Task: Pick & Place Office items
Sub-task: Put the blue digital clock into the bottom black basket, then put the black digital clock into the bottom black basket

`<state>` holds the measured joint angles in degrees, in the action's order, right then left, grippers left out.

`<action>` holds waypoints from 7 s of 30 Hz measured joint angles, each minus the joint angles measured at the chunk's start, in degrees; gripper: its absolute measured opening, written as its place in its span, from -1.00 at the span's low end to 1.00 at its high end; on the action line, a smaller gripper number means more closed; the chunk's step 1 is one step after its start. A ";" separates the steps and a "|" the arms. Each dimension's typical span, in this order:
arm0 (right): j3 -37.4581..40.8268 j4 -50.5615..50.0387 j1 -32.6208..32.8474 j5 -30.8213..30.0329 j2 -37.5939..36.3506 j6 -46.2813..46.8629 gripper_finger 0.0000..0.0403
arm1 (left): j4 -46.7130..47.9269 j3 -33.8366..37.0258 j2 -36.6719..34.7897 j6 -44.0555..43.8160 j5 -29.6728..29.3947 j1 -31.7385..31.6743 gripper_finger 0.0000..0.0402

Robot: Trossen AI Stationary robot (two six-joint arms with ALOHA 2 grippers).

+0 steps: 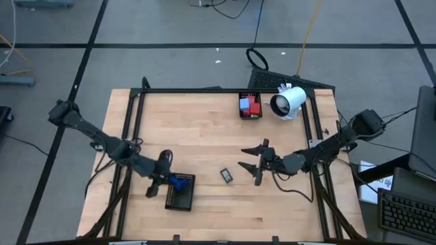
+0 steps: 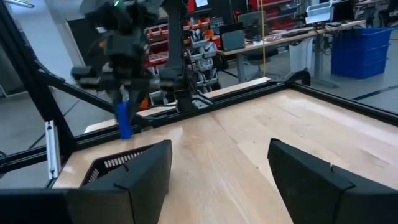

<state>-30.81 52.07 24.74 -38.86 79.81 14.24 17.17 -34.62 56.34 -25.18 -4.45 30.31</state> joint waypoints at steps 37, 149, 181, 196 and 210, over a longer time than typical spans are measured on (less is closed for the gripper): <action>-1.88 -2.09 -0.79 2.86 0.08 0.05 0.27 | -13.95 4.14 10.44 1.99 9.40 -0.68 -0.50; -27.85 -37.28 -1.52 -7.88 20.41 -15.86 -0.21 | -45.05 20.01 -7.23 -8.53 -10.17 -10.42 0.20; -27.91 -29.21 -1.52 -7.79 20.41 -25.63 -0.21 | -58.83 0.95 28.10 -10.05 -2.87 -17.60 0.54; -27.96 -30.10 -1.28 -7.86 20.39 -25.42 -0.20 | -56.20 -0.74 28.87 -10.94 -2.20 -19.11 0.15; -27.96 -30.01 -0.87 -8.51 20.31 -24.61 -0.18 | -55.47 -0.67 28.89 -10.78 -1.30 -20.15 -0.72</action>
<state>-58.76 22.06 23.88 -47.37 100.12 -10.37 -38.30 -35.29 85.23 -35.96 -5.75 10.16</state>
